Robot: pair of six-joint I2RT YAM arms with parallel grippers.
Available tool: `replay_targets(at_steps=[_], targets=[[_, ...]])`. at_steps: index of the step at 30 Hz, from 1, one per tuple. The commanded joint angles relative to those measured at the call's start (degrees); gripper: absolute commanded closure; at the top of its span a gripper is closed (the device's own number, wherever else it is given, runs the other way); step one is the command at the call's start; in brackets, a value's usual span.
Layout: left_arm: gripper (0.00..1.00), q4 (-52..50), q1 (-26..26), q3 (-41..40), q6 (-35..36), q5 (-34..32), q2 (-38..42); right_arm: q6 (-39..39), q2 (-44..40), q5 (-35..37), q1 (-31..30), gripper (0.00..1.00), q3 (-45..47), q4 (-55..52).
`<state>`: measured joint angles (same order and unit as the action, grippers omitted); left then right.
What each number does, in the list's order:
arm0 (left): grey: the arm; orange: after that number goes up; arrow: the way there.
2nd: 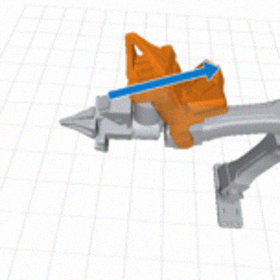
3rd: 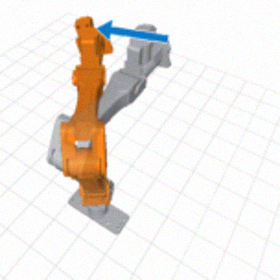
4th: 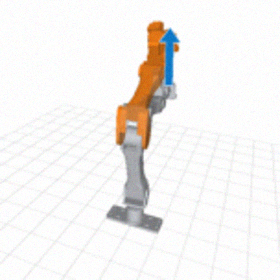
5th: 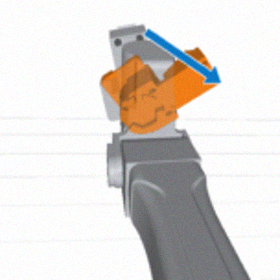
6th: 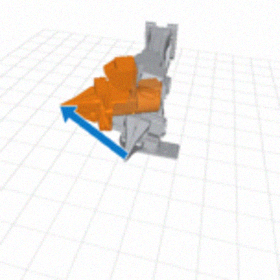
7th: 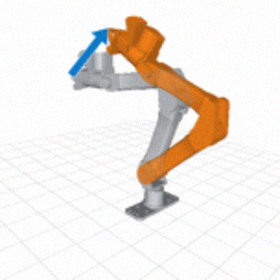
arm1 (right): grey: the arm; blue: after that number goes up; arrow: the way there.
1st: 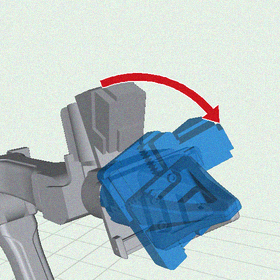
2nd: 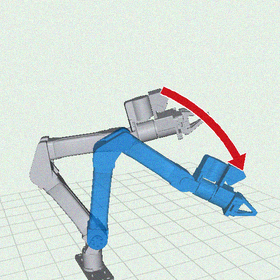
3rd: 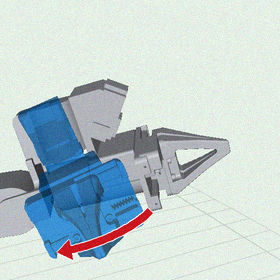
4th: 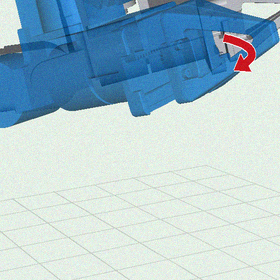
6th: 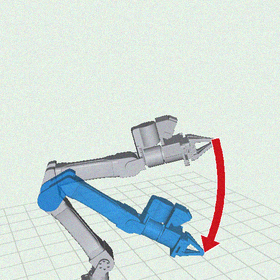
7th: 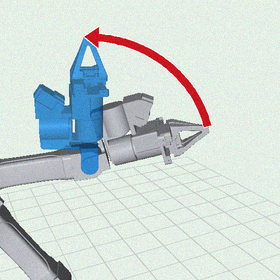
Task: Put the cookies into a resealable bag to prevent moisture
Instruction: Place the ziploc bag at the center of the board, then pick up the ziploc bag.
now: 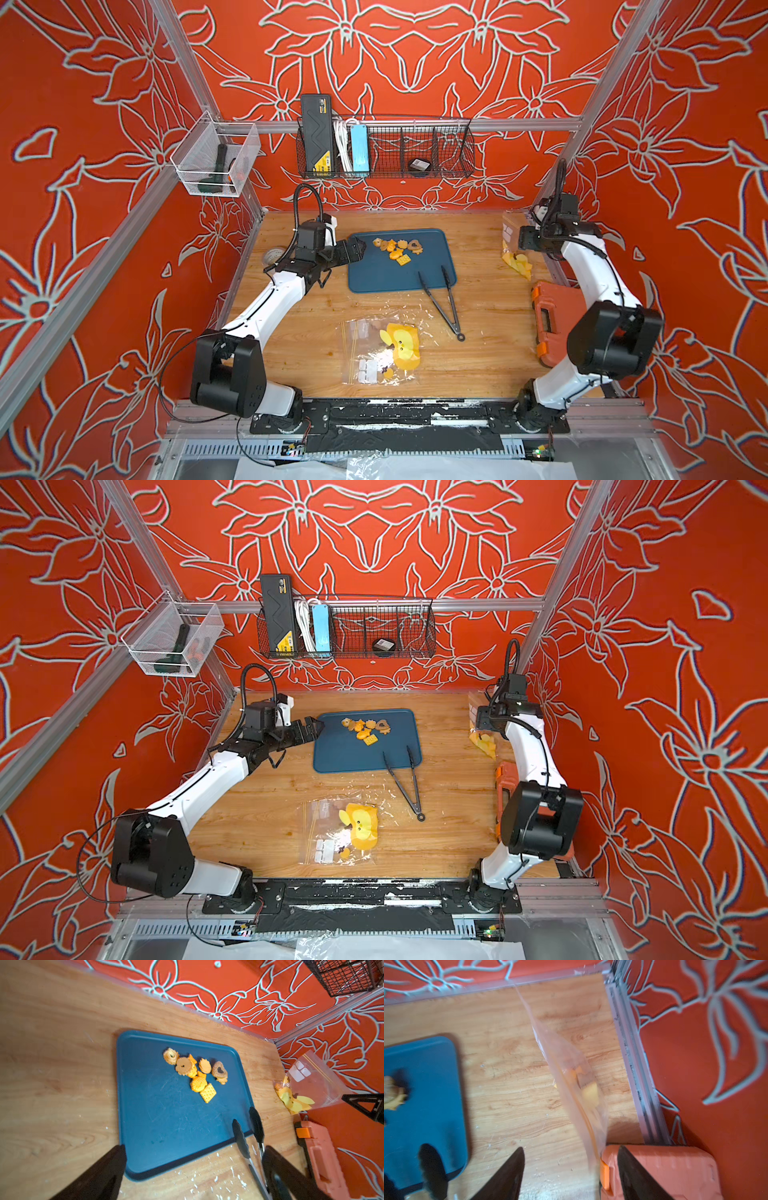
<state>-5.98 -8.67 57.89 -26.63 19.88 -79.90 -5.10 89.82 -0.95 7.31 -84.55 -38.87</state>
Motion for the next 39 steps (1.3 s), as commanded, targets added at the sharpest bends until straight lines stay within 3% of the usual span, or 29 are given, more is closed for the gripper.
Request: replay_targets(at_steps=[1, 3, 7, 10, 16, 20, 25, 35, 39], targets=[[0.00, 5.6, 0.1, -6.6, -8.3, 5.8, 5.3, -1.2, -7.5, 3.1, -3.9, 0.28, 4.4, 2.0], [0.00, 5.7, -1.0, -8.6, -7.4, 4.9, 8.1, -1.8, -12.1, 4.5, -8.2, 0.29, 8.4, 3.2], [0.00, -7.1, -8.4, -6.8, -1.2, -8.1, 12.4, -3.7, -20.1, 5.0, -18.9, 0.33, 15.5, 2.6], [0.00, -12.5, -14.1, -9.1, -0.1, -14.4, 17.4, -6.6, -24.1, 3.5, -27.5, 0.36, 20.7, 1.6], [0.00, -18.6, -24.0, -17.8, -6.4, -21.2, 27.1, -18.0, -29.3, 1.9, -46.9, 0.39, 33.5, 3.3], [0.06, -19.0, -25.5, -24.2, -11.1, -19.9, 30.7, -30.1, -28.8, 0.8, -58.7, 0.35, 41.2, 11.7], [0.14, -18.7, -25.4, -28.2, -14.4, -18.2, 33.0, -41.8, -23.4, -6.1, -62.9, 0.31, 50.9, 28.9], [0.32, -18.4, -24.5, -29.7, -17.9, -17.7, 32.1, -45.4, -12.5, -10.3, -63.5, 0.31, 52.7, 40.5], [0.37, -17.8, -22.9, -31.0, -18.5, -16.0, 32.9, -46.7, -10.5, -9.4, -63.6, 0.38, 53.5, 41.7]])
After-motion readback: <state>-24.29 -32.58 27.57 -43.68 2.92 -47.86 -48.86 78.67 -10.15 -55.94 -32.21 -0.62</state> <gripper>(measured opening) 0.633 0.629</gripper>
